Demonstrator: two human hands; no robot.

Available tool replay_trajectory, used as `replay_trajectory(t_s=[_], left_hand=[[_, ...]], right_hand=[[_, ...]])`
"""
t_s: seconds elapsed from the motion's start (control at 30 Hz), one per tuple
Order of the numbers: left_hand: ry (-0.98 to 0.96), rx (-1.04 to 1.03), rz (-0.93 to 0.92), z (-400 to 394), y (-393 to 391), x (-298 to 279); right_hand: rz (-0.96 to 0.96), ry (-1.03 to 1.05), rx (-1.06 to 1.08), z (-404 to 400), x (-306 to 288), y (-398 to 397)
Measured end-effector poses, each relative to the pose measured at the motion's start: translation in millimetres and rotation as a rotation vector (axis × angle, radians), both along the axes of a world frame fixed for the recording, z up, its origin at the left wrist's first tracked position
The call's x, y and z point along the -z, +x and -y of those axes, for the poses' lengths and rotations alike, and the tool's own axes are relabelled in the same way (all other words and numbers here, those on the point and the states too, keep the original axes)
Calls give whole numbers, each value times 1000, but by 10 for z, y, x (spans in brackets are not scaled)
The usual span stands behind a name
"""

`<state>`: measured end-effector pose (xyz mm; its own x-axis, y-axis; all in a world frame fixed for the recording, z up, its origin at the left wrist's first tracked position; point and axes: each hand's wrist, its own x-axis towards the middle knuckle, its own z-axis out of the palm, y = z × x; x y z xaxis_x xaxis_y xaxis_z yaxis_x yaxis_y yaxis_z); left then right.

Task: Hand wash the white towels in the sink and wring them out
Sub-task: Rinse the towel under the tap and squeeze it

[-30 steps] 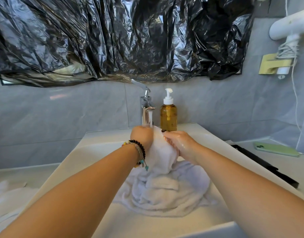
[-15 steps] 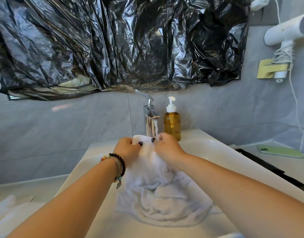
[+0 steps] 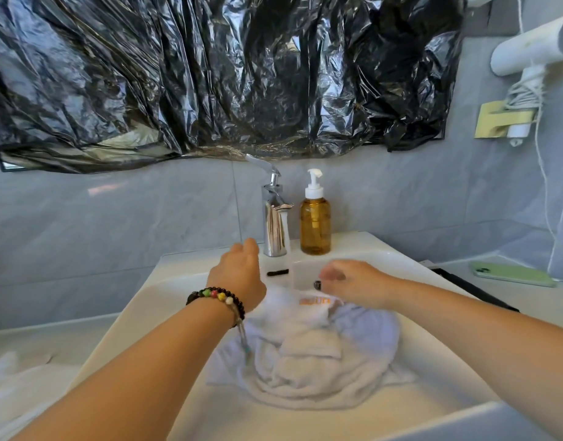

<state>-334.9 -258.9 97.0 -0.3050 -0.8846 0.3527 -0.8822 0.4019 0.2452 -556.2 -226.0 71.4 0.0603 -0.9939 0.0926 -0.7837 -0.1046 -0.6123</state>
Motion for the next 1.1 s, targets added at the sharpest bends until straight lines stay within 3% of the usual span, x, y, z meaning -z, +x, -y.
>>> replay_trajectory(t_s=[0.07,0.1,0.2,0.33,0.5,0.57,0.63,0.7,0.77,0.87,1.0,1.1], left_hand=[[75,195,16,-24,14,40],[205,277,12,-49,-7,81],[525,300,168,-92,-111,267],[388,222,298,39,-94,213],[253,29,201,159,129,8],[201,-78,149,211,220,36],[167,-168,147,224,289,61],[227,-204,202,157,346,87],[425,-212,192,56,396,151],[758,-176,-17,-171,377,236],[615,-71,17,-183,273,348],[625,3,-342,-129,262,303]], right_hand=[[49,153,-98,-48,73,-50],[17,173,-132,-67,70,-56],[-69,174,-155,-82,58,-22],[-126,215,-54,-76,0,-200],[99,91,106,-139,-257,-438],[-40,-2,312,-92,-255,-435],[-342,-121,557,-68,-237,-398],[-499,-309,657,-157,-253,-290],[-465,-291,536,-257,-206,-145],[-371,129,294,-366,-31,170],[-565,108,161,-312,56,236],[-373,40,167,-320,-28,150]])
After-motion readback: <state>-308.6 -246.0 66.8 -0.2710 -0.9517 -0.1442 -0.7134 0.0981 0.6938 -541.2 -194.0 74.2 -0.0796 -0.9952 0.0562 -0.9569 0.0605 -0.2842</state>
